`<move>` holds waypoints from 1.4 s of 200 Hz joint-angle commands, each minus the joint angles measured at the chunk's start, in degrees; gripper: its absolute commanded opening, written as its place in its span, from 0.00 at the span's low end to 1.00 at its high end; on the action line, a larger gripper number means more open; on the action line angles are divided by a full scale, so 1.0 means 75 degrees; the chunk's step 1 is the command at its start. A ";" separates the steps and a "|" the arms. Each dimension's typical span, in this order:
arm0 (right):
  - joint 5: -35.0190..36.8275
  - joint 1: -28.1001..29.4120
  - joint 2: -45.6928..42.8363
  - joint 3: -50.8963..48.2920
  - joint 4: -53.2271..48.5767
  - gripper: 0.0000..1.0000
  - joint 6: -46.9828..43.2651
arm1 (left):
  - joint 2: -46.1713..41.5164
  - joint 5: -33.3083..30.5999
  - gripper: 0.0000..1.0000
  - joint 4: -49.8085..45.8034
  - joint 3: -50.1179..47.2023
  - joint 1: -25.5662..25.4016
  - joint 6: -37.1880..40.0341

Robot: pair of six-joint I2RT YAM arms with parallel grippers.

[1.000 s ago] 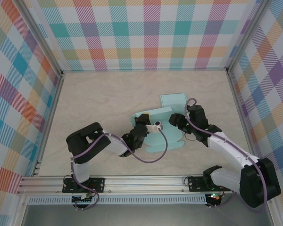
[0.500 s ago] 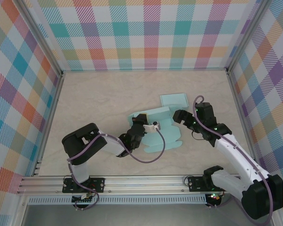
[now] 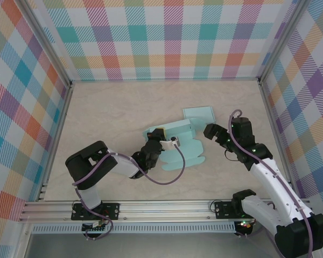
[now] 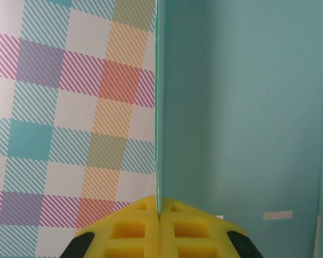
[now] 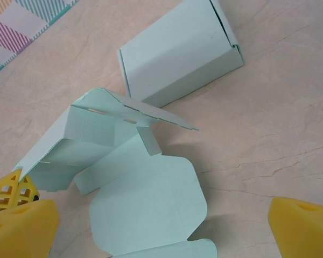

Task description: Fold the paper box

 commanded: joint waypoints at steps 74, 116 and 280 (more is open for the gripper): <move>-0.1110 -0.0610 0.0131 0.0335 0.0392 0.91 -0.0441 | -0.0008 0.0382 0.00 0.0569 -0.0136 0.0202 -0.0002; -0.1671 -0.0826 0.0163 0.0172 0.0525 0.88 -0.0585 | -0.0393 0.0348 0.00 0.0571 -0.0388 0.0201 -0.0043; -0.4084 -0.2270 0.3662 0.0773 0.2701 0.53 -0.1159 | -0.0706 0.0947 0.00 0.0564 -0.0678 0.0189 0.0186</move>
